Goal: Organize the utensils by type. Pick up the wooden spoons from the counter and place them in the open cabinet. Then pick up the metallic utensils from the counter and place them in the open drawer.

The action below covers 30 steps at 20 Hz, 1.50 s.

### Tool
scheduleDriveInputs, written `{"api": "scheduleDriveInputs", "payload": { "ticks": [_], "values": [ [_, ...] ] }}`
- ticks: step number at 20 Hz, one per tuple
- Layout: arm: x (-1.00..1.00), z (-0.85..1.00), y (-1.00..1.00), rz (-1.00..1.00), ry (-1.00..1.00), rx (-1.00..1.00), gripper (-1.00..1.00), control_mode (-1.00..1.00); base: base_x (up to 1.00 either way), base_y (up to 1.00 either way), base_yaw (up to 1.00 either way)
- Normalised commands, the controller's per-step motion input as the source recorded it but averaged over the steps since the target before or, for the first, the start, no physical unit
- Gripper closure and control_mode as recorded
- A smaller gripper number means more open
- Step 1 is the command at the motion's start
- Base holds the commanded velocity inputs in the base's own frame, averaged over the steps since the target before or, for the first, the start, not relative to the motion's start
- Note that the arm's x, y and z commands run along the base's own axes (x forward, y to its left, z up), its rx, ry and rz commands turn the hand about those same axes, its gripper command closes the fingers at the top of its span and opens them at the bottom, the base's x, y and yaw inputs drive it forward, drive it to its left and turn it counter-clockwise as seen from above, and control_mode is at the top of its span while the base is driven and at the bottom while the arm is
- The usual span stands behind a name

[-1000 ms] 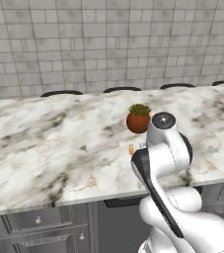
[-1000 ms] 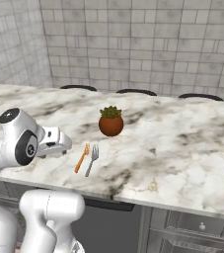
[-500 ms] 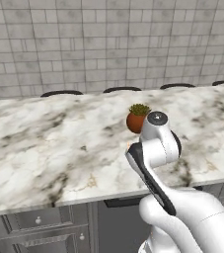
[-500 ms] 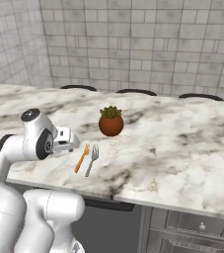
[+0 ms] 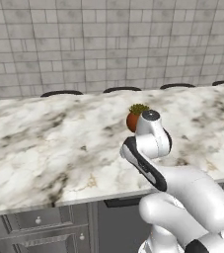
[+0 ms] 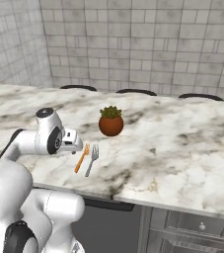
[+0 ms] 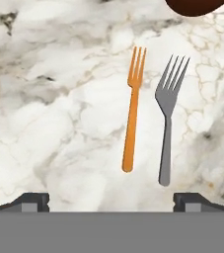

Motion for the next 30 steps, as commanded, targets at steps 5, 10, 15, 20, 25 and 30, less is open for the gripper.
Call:
{"api": "scheduleDriveInputs", "payload": {
  "ticks": [5, 10, 15, 20, 25, 30],
  "values": [
    [0.12, -0.3, 0.02, -0.1, 0.04, 0.0, -1.0, -1.0, 0.0, 0.0, 0.0],
    [0.17, -0.29, 0.01, -0.15, 0.04, 0.0, -1.0, -1.0, 0.0, 0.0, 0.0],
    [0.26, -0.28, 0.0, -0.16, 0.06, 0.0, -1.0, -1.0, 0.0, 0.0, 0.0],
    [0.47, -0.26, 0.0, -0.11, 0.08, 0.0, -1.0, -1.0, 0.0, 0.0, 0.0],
    [0.52, -0.22, -0.09, -0.08, 0.11, 0.0, -1.0, -1.0, 0.0, 0.0, 0.0],
    [0.45, -0.15, -0.08, -0.01, 0.08, 0.0, -1.0, -1.0, 0.0, 0.0, 0.0]
  ]
}}
